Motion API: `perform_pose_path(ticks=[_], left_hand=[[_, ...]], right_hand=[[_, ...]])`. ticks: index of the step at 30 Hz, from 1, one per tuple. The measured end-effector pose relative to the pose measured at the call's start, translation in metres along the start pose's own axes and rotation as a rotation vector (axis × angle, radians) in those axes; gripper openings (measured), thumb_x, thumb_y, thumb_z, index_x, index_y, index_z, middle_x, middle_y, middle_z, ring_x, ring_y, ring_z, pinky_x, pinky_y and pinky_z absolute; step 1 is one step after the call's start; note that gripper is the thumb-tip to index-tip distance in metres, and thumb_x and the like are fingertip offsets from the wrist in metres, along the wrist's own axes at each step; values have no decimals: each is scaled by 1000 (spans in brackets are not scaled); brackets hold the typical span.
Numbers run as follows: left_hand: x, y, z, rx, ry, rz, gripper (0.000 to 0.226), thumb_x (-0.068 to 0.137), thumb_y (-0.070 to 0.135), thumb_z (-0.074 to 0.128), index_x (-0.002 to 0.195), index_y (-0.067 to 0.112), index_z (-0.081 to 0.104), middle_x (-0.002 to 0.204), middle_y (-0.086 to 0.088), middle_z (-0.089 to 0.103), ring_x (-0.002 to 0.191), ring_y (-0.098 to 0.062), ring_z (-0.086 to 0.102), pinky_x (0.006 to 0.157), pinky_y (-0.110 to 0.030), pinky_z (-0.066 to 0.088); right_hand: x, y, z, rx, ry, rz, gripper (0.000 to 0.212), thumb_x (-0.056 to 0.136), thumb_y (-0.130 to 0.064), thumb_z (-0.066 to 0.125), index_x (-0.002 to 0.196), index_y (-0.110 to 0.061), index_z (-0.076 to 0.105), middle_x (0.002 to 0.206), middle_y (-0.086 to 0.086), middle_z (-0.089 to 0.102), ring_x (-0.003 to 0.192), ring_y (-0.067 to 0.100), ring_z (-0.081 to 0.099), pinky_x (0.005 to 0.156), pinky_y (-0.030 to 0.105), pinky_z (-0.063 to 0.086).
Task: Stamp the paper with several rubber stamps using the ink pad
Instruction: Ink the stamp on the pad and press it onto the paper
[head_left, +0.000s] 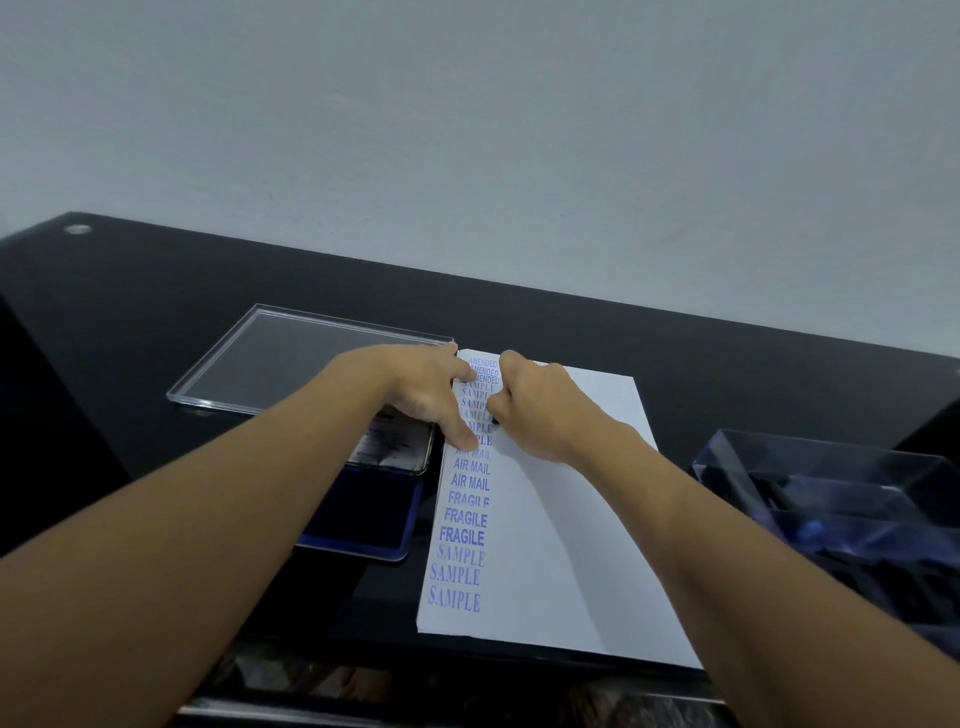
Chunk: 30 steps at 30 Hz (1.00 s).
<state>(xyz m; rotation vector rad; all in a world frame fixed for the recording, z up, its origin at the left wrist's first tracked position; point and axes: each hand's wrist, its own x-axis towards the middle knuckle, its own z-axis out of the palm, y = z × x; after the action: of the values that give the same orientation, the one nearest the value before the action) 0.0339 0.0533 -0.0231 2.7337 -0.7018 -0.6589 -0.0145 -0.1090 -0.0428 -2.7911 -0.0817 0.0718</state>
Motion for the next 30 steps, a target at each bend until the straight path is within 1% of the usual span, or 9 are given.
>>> perform_pose_path(ticks=[5, 8, 9, 13, 18, 21, 25, 28, 30], left_hand=[[0, 0, 0, 4, 5, -3, 102, 77, 52, 81, 158, 26, 25, 163, 3, 15, 149, -21, 23, 118, -36, 24], [0, 1, 0, -3, -1, -2, 103, 77, 51, 81, 158, 26, 24, 163, 3, 15, 149, -21, 23, 119, -36, 23], [0, 1, 0, -2, -2, -1, 103, 77, 51, 81, 158, 25, 24, 163, 3, 16, 149, -21, 23, 119, -36, 23], [0, 1, -2, 3, 2, 2, 103, 78, 51, 80, 159, 24, 23, 162, 2, 17, 149, -22, 23, 119, -36, 23], [-2, 3, -1, 0, -1, 1, 101, 78, 50, 80, 158, 25, 24, 163, 2, 16, 149, -22, 23, 117, -36, 24], [-2, 3, -2, 0, 2, 4, 101, 79, 49, 80, 158, 24, 24, 163, 1, 15, 149, -22, 23, 117, -35, 24], [-2, 3, -1, -8, 3, 5, 101, 79, 49, 80, 159, 23, 24, 163, 0, 16, 148, -22, 24, 116, -35, 24], [-2, 2, -1, -7, 4, 10, 101, 78, 49, 80, 159, 22, 24, 161, -1, 18, 147, -22, 26, 116, -34, 25], [-2, 2, -1, -1, 3, 8, 101, 79, 49, 80, 159, 23, 24, 162, 0, 17, 147, -22, 26, 116, -34, 25]], right_hand=[[-2, 1, 3, 30, 10, 0, 9, 100, -28, 44, 97, -21, 39, 89, 5, 57, 70, 17, 54, 53, 27, 37], [2, 1, 2, 33, 17, 5, 10, 99, -28, 46, 96, -20, 41, 100, 9, 63, 77, 22, 59, 59, 32, 48], [3, 1, 2, 37, 15, 12, 10, 99, -28, 46, 95, -20, 42, 101, 9, 63, 78, 23, 59, 60, 33, 48], [3, 0, 2, 28, 17, 15, 11, 99, -27, 46, 92, -20, 40, 97, 8, 62, 73, 20, 56, 56, 30, 40], [-10, -5, 1, 31, 28, 0, 10, 101, -25, 43, 95, -19, 37, 73, -3, 45, 62, 13, 46, 48, 24, 28], [-10, -6, 0, 27, 29, -7, 11, 101, -25, 44, 94, -18, 38, 72, -6, 45, 61, 12, 47, 48, 22, 29], [0, -2, -1, 9, 35, 19, 26, 100, -25, 45, 77, -24, 32, 81, 1, 52, 65, 14, 48, 50, 26, 31], [4, -1, 1, 16, 36, 28, 27, 99, -27, 46, 76, -26, 31, 89, 4, 57, 68, 15, 51, 52, 28, 34], [2, -2, 1, 16, 40, 26, 26, 99, -26, 45, 77, -25, 31, 85, 2, 56, 66, 15, 49, 51, 26, 33]])
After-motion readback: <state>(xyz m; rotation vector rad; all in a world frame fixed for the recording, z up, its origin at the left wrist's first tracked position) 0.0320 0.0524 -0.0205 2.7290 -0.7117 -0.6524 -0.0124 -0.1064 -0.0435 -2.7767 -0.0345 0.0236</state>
